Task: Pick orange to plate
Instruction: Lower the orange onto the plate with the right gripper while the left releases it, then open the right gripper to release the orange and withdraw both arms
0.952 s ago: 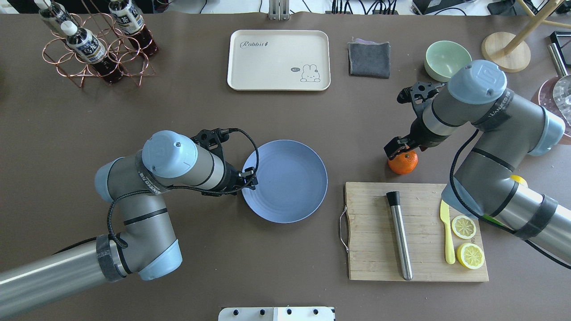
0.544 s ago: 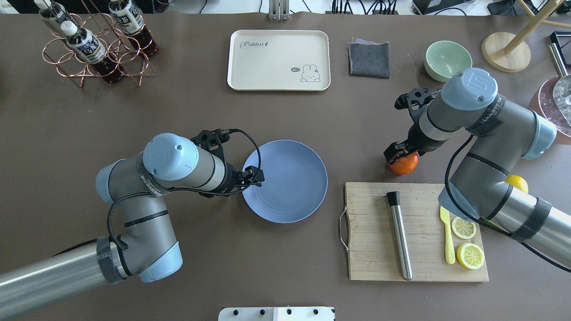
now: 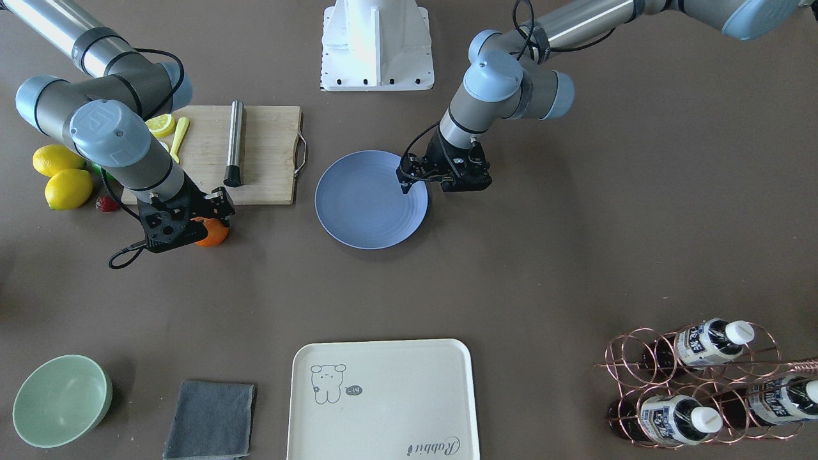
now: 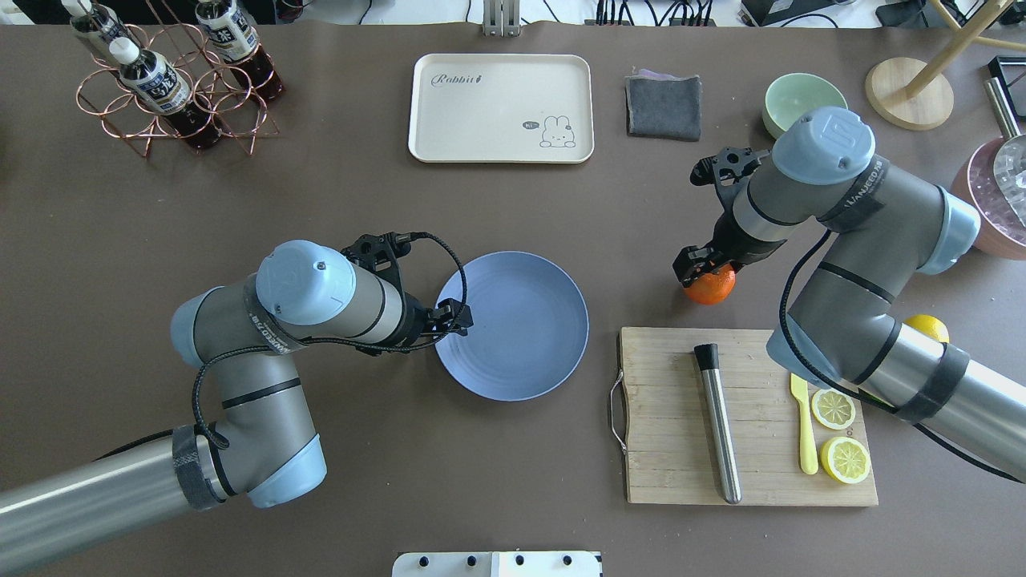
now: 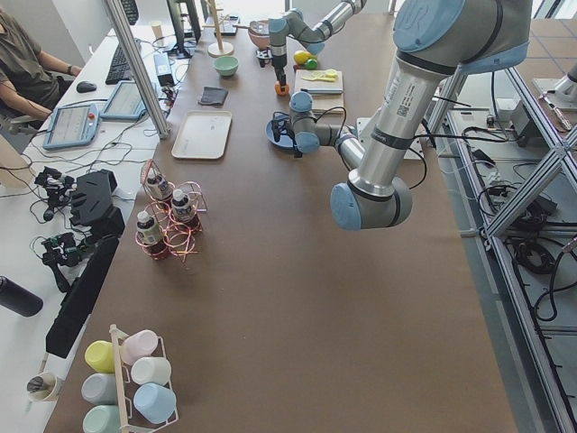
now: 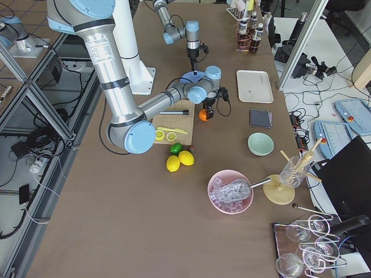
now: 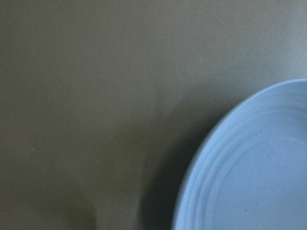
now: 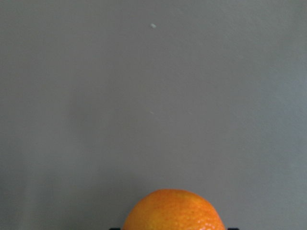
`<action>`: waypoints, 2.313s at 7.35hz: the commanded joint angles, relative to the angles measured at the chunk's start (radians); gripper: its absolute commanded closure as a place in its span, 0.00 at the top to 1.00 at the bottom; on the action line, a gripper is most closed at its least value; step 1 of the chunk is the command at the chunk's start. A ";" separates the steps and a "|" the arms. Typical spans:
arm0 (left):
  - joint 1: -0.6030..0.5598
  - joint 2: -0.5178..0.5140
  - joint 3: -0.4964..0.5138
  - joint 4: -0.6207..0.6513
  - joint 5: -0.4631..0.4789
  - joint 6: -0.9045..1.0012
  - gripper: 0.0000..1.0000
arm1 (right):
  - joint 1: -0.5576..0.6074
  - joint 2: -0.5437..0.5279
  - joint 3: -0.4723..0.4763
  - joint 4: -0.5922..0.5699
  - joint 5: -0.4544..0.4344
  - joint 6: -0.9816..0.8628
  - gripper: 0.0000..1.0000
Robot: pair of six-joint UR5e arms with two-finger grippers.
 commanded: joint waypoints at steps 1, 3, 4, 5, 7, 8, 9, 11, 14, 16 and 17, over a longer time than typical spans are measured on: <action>-0.065 0.045 -0.060 0.001 -0.009 0.009 0.96 | -0.043 0.189 0.001 -0.106 0.000 0.147 0.00; -0.160 0.146 -0.091 0.001 -0.095 0.169 0.96 | -0.138 0.280 -0.009 -0.105 -0.058 0.302 0.00; -0.198 0.179 -0.088 0.000 -0.104 0.254 0.97 | -0.185 0.313 -0.037 -0.099 -0.119 0.345 0.00; -0.223 0.200 -0.086 0.001 -0.107 0.299 0.97 | -0.213 0.336 -0.074 -0.096 -0.132 0.346 0.00; -0.229 0.205 -0.086 0.001 -0.120 0.305 0.97 | -0.253 0.351 -0.122 -0.094 -0.178 0.343 0.00; -0.229 0.205 -0.086 0.001 -0.120 0.305 0.97 | -0.261 0.353 -0.143 -0.064 -0.190 0.343 0.00; -0.229 0.205 -0.086 0.001 -0.120 0.305 0.97 | -0.270 0.353 -0.177 -0.030 -0.190 0.343 0.00; -0.228 0.205 -0.086 0.003 -0.120 0.305 0.97 | -0.270 0.353 -0.185 -0.011 -0.189 0.347 0.18; -0.229 0.204 -0.086 0.003 -0.118 0.304 0.97 | -0.261 0.353 -0.164 -0.011 -0.189 0.346 1.00; -0.320 0.205 -0.097 0.030 -0.153 0.308 0.97 | -0.159 0.287 -0.007 -0.098 -0.134 0.334 1.00; -0.426 0.205 -0.106 0.065 -0.235 0.386 0.97 | -0.060 0.226 0.086 -0.173 -0.065 0.297 1.00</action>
